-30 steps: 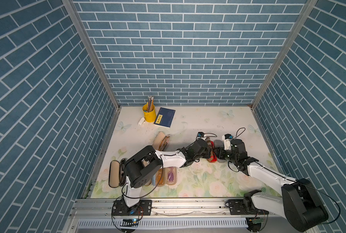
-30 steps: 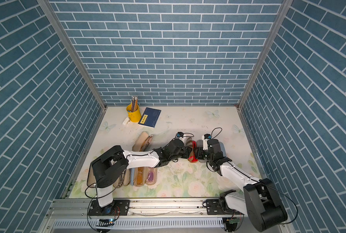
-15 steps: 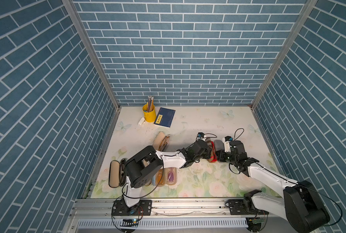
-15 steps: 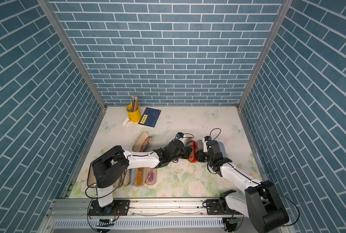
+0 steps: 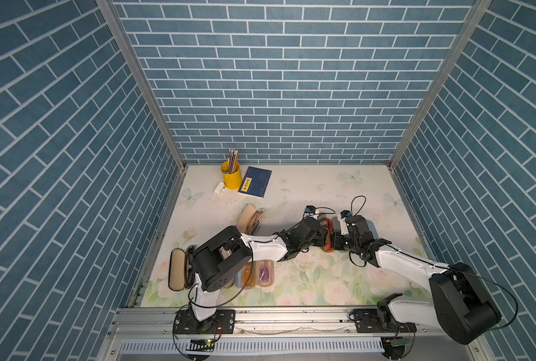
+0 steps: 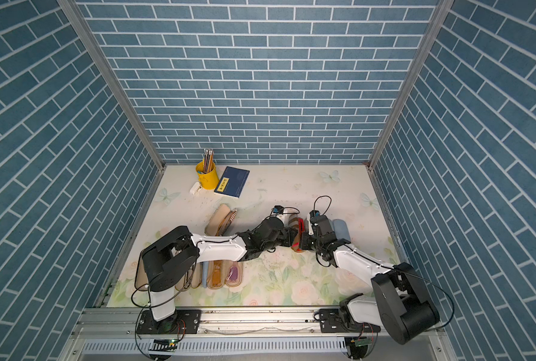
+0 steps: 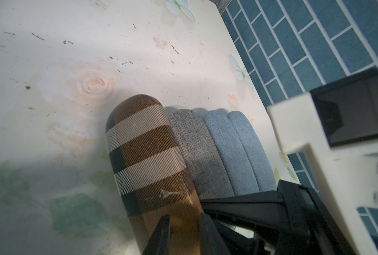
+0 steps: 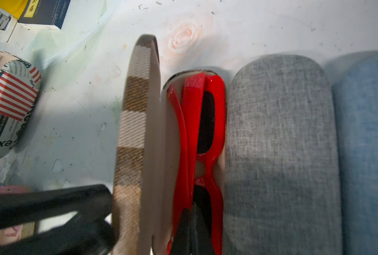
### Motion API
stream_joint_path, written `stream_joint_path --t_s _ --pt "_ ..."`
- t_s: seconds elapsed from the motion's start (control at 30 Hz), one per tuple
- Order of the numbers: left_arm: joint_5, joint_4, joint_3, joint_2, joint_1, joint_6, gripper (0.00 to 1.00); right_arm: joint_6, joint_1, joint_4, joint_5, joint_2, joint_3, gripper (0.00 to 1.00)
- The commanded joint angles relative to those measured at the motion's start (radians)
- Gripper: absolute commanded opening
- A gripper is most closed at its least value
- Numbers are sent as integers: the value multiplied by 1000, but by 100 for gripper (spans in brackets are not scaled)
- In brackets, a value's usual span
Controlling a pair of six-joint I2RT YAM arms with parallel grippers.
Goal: Close the glasses case
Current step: Close the glasses case at the center of the board.
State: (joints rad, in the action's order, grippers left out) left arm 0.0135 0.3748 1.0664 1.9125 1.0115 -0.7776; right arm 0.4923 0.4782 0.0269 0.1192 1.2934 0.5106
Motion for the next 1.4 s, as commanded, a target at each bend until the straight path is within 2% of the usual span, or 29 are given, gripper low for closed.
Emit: stream_joint_path --t_s 0.0,0.3,0.63,0.83,1.03,1.37 --pt "-32 -125 -43 20 18 3 27 -21 6 -3 -27 32 11 0" --pt "-31 -125 -46 19 17 3 27 -8 6 46 -22 37 -10 0" --pt "-31 -116 -57 12 18 3 27 -15 -10 -57 -99 -16 17 0" --pt "-33 -111 -57 16 18 3 27 -15 -10 -6 -49 25 -8 0" --pt "-32 -109 -58 17 18 3 27 -4 -4 64 67 41 -15 0" --pt "-34 -109 -52 20 17 1 27 -14 -20 51 36 54 -15 0"
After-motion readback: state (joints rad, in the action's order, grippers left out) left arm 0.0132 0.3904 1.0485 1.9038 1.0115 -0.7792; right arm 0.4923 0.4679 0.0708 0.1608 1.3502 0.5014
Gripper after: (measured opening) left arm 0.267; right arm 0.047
